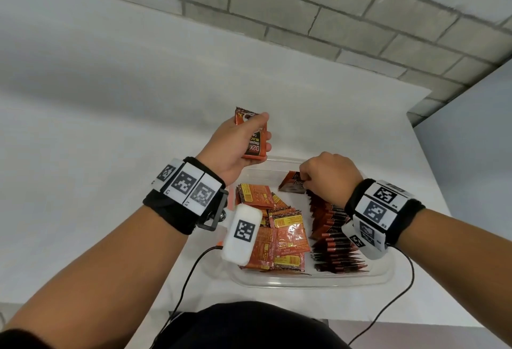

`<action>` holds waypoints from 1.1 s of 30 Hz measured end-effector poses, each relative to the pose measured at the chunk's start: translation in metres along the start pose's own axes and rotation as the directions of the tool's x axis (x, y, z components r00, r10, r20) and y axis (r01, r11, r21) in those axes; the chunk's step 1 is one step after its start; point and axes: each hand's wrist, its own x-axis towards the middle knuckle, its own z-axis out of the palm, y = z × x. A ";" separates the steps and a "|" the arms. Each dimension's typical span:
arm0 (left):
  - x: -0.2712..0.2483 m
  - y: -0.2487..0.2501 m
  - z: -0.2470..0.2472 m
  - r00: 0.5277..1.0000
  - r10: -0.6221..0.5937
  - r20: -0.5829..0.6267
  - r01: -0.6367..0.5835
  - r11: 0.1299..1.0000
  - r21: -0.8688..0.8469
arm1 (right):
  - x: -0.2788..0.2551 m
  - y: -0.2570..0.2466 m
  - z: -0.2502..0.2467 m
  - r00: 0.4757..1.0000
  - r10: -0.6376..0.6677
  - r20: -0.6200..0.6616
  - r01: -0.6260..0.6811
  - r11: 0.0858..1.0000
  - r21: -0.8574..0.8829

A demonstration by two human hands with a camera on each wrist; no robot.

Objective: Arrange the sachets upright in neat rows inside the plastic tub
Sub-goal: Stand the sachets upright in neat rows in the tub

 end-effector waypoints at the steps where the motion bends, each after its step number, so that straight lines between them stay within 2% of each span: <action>1: 0.000 0.000 0.000 1.000 -0.002 0.001 0.002 1.000 0.002 | 0.000 0.000 0.001 1.000 -0.009 -0.009 0.009 0.999 -0.049; 4: 0.000 0.000 0.001 1.000 -0.010 0.004 0.010 1.000 0.004 | 0.000 -0.004 0.004 0.999 -0.039 -0.032 0.031 0.972 -0.233; 6: 0.000 0.000 0.001 1.000 -0.011 0.002 0.011 1.000 0.006 | 0.000 -0.007 0.002 0.997 -0.070 -0.034 0.057 0.954 -0.295; 15: 0.000 -0.002 0.003 1.000 -0.022 0.008 0.023 1.000 -0.011 | 0.003 -0.009 -0.005 0.999 -0.036 0.005 0.036 0.958 -0.286; 18: -0.001 -0.003 0.004 0.999 -0.040 0.005 0.040 0.998 -0.044 | 0.002 -0.006 -0.004 0.999 -0.024 -0.022 0.017 0.967 -0.254; 19: -0.001 -0.003 0.005 0.999 -0.051 0.006 0.052 0.996 -0.070 | 0.002 -0.004 -0.005 0.999 0.002 -0.045 -0.011 0.982 -0.189; 22: -0.002 -0.005 0.005 0.996 -0.074 0.043 0.079 0.989 -0.124 | -0.005 0.007 -0.019 0.991 0.087 -0.098 -0.069 0.982 0.176; 24: -0.003 -0.006 0.007 0.995 -0.057 0.081 0.064 0.995 -0.079 | -0.012 0.018 -0.029 0.982 0.135 -0.132 -0.067 0.904 0.422; 27: -0.008 -0.008 0.012 0.989 -0.046 0.142 0.045 0.999 0.013 | -0.022 0.029 -0.038 0.975 0.163 -0.153 -0.010 0.714 0.700; 30: -0.013 -0.009 0.021 0.976 -0.044 0.213 0.025 0.995 0.093 | -0.031 0.027 -0.043 0.976 0.137 -0.167 0.061 0.566 0.822; 33: -0.018 -0.008 0.030 0.957 -0.045 0.286 0.019 0.996 0.092 | -0.037 0.024 -0.042 0.971 0.119 -0.208 0.125 0.486 0.865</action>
